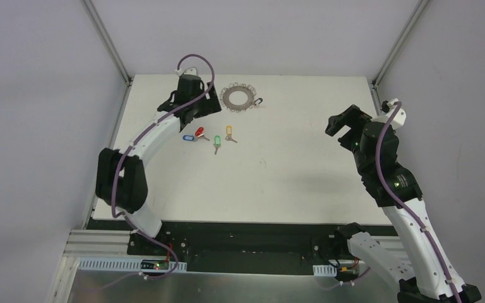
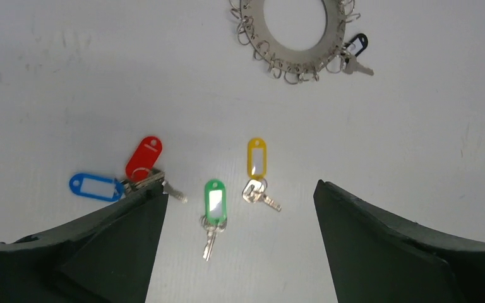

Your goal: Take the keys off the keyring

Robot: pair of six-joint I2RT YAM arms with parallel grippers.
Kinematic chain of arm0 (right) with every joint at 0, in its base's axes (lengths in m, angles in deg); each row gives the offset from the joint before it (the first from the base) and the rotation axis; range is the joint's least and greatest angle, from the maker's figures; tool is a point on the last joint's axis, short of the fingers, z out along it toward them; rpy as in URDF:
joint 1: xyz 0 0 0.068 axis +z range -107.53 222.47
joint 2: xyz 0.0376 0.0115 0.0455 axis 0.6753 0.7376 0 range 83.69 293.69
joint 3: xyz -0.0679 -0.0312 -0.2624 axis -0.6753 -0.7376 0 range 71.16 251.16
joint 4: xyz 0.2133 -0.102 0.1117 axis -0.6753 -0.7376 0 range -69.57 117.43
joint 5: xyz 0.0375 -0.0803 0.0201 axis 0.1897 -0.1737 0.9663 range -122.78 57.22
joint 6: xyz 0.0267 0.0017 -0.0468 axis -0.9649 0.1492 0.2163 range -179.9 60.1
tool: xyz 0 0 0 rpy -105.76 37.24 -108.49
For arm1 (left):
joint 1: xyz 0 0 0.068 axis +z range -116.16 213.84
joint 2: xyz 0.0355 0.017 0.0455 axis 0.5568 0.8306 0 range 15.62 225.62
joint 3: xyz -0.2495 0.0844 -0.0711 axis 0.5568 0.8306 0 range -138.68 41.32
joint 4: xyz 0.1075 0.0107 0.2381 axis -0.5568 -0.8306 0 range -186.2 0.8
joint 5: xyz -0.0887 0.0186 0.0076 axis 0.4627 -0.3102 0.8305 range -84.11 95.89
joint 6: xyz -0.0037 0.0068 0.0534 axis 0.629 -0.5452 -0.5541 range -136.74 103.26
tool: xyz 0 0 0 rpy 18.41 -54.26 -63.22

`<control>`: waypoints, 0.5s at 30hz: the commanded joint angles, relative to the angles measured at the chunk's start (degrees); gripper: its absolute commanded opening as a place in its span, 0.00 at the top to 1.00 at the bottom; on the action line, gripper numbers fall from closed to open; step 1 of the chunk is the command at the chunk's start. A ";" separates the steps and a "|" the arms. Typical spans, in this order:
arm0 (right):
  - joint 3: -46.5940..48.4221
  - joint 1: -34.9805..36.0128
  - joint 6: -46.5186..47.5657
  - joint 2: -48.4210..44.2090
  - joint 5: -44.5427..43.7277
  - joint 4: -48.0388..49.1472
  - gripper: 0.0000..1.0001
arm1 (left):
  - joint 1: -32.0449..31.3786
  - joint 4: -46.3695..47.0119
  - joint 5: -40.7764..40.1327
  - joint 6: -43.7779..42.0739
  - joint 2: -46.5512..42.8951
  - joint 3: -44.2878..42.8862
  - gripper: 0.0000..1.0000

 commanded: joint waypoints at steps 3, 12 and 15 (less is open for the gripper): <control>-0.56 0.03 -2.00 -0.87 2.69 -0.87 0.01 | -1.21 -0.69 -1.79 10.40 16.72 -13.46 0.12; -0.46 0.09 -0.58 -3.81 2.86 -2.18 0.01 | -5.38 -1.95 -10.84 6.25 33.76 -30.22 0.26; -0.37 0.08 -0.41 -3.93 4.22 -2.02 0.01 | -5.76 -2.72 -12.49 5.14 38.22 -34.94 0.28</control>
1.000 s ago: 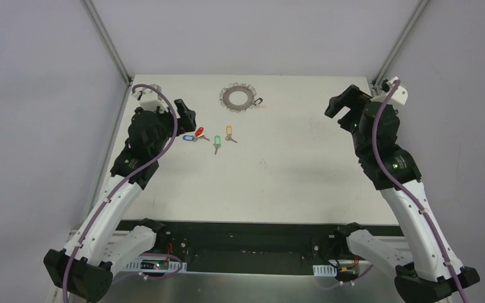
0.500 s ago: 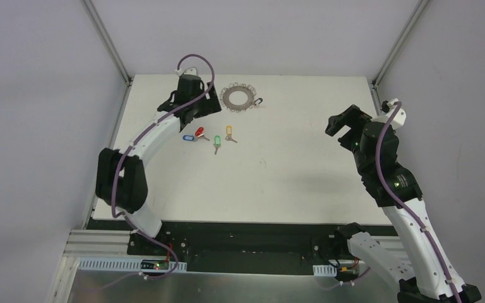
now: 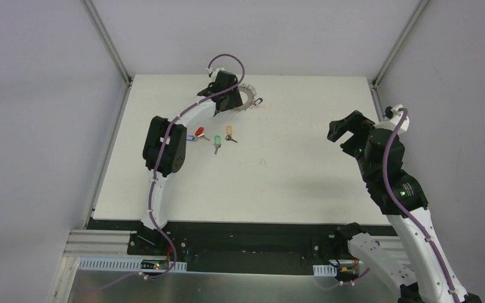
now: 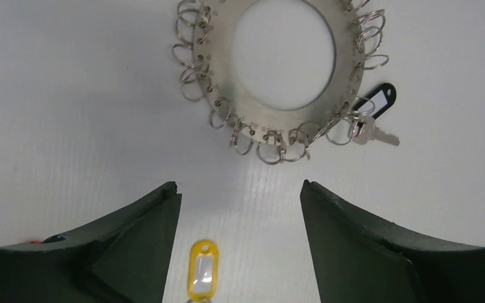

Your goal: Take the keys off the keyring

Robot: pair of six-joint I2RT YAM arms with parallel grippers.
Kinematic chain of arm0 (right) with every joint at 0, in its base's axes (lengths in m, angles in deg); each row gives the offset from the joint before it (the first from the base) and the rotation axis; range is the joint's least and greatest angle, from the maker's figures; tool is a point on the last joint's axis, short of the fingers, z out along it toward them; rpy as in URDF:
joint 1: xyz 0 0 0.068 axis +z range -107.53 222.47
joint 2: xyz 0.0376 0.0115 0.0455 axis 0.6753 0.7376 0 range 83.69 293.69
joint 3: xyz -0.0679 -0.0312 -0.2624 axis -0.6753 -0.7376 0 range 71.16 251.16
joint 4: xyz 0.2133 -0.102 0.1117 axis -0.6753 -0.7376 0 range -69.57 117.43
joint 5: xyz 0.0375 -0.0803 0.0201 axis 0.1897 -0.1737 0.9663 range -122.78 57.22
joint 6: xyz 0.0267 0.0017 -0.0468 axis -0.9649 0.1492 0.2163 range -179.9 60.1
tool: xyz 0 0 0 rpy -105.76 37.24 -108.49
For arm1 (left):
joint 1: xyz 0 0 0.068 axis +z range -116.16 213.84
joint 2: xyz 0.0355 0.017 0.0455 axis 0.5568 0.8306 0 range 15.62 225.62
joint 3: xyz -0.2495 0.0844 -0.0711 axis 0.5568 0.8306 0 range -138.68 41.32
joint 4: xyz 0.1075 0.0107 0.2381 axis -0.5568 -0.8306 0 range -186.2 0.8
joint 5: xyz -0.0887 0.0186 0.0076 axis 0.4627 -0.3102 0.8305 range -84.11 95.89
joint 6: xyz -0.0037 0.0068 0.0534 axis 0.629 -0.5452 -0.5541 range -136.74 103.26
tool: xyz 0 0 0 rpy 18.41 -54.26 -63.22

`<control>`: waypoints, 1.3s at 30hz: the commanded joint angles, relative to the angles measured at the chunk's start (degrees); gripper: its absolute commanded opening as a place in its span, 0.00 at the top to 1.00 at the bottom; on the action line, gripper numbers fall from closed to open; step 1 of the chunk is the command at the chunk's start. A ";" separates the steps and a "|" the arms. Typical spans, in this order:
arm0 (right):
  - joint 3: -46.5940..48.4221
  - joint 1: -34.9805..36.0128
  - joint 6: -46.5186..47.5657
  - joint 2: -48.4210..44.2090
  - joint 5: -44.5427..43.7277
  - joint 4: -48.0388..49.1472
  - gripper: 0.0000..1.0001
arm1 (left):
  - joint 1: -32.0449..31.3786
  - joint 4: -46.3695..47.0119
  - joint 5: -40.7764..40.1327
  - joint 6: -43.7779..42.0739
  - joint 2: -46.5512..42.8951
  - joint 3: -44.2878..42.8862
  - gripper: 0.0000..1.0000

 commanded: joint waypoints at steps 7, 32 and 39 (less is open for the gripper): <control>0.73 0.08 0.15 -0.57 3.09 0.71 0.01 | -0.80 -11.23 -9.55 -2.12 12.82 -20.67 0.37; 2.02 0.07 -2.29 0.28 7.39 -2.46 0.01 | -0.62 -20.42 11.22 -11.57 4.15 -18.54 1.00; 0.18 0.08 -3.51 0.86 12.99 -4.12 0.01 | -3.80 -19.63 22.61 -18.83 -11.84 -7.97 1.00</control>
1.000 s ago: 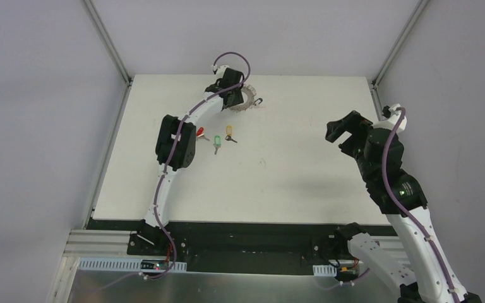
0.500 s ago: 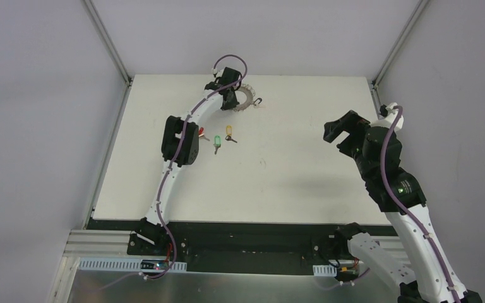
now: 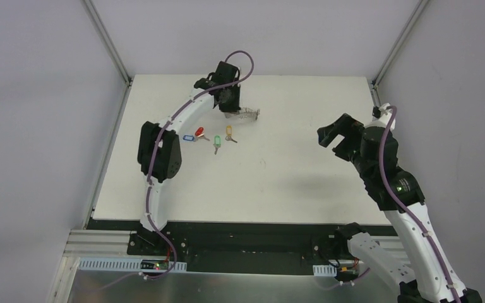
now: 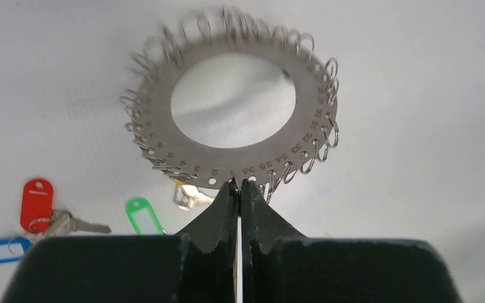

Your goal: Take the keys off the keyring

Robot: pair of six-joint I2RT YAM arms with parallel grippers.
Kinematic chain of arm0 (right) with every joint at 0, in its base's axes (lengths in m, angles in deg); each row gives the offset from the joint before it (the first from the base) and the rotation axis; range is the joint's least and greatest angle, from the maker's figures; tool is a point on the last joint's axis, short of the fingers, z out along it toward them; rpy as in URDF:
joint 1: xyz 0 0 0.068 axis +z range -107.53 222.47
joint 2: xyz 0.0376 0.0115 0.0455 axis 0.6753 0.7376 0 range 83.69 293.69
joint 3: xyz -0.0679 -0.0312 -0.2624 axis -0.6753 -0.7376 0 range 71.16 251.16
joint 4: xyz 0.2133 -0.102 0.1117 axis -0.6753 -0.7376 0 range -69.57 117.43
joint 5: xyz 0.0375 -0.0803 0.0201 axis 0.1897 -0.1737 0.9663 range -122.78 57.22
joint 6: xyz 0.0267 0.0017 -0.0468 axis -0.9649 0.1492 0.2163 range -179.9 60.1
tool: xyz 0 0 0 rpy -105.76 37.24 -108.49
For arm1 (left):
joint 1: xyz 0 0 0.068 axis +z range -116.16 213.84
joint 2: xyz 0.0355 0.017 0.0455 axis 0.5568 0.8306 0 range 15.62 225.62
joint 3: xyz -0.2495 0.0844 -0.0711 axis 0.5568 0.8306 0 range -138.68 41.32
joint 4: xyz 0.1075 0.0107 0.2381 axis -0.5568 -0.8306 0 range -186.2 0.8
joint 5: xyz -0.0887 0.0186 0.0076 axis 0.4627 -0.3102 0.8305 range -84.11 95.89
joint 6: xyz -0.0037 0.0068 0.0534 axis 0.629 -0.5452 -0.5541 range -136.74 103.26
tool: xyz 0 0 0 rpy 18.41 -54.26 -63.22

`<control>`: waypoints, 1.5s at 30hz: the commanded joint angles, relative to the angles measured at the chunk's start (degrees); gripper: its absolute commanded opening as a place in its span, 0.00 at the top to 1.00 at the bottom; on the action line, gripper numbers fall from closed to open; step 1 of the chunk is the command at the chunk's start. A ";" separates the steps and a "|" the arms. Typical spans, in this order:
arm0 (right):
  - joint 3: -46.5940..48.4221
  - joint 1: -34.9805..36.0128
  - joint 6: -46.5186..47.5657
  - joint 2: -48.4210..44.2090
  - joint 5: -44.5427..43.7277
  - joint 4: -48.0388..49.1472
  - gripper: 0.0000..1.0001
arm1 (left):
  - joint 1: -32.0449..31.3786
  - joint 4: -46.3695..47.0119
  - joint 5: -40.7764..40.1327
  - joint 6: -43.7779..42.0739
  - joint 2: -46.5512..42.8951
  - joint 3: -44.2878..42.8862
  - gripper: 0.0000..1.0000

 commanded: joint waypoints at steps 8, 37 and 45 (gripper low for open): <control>-4.70 0.06 5.29 -4.02 9.83 0.75 0.03 | -6.33 1.09 22.81 -11.73 -30.81 11.11 1.00; -11.35 6.01 10.20 5.58 50.99 25.88 0.08 | -16.01 1.71 55.02 -38.56 -53.52 29.58 1.00; -9.54 12.98 15.97 7.51 43.21 20.40 0.04 | -19.59 1.80 56.29 -39.41 -51.73 27.81 1.00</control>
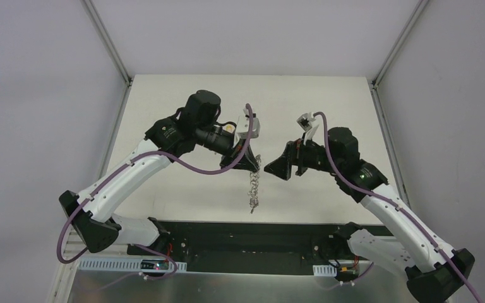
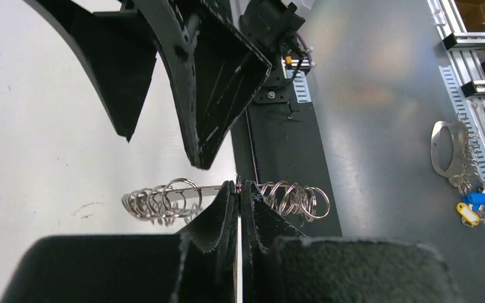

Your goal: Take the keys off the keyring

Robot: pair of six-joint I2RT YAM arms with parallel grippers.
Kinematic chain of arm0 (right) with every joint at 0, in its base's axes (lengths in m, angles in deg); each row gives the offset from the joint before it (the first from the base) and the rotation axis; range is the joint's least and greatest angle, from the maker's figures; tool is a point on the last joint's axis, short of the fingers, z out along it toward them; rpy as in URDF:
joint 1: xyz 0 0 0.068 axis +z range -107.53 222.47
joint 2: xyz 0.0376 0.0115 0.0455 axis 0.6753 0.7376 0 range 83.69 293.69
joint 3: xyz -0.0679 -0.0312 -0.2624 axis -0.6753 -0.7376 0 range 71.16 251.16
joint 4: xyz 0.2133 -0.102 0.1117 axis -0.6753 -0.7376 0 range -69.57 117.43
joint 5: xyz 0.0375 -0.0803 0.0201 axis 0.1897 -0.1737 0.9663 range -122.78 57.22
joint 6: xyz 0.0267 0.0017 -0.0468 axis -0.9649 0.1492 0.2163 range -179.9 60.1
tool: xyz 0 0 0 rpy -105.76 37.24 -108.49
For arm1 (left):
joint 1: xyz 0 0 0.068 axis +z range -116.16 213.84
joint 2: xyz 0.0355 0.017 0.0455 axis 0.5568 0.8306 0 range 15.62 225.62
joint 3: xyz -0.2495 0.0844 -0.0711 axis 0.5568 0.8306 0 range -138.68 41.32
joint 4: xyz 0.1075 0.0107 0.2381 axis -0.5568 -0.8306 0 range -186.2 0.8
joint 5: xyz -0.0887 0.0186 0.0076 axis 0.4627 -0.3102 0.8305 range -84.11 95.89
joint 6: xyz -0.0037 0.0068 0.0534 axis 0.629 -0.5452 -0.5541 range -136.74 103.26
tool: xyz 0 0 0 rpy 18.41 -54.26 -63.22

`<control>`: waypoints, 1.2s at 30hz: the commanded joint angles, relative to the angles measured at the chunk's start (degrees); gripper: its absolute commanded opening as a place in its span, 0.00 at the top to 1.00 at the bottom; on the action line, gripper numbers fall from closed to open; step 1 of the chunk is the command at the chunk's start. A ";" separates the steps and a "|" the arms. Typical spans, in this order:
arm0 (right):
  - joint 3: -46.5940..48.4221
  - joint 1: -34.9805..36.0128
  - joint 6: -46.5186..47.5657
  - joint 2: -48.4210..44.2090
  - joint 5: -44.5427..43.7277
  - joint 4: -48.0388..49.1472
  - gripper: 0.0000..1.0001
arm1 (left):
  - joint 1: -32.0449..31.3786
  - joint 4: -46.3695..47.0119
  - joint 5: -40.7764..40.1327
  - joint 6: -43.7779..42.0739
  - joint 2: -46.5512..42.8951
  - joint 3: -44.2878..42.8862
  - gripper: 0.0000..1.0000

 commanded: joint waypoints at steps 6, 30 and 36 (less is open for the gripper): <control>2.80 7.91 7.31 1.08 -10.91 -0.72 0.03 | -2.93 3.29 6.17 -1.20 2.39 -6.38 1.00; -5.26 9.48 -1.54 -5.52 -23.06 10.95 1.00 | -4.53 21.25 -17.87 -4.70 -6.75 8.12 1.00; 1.07 9.51 4.51 -6.35 -41.43 4.44 1.00 | -4.43 40.27 -29.91 1.23 -12.48 22.37 0.36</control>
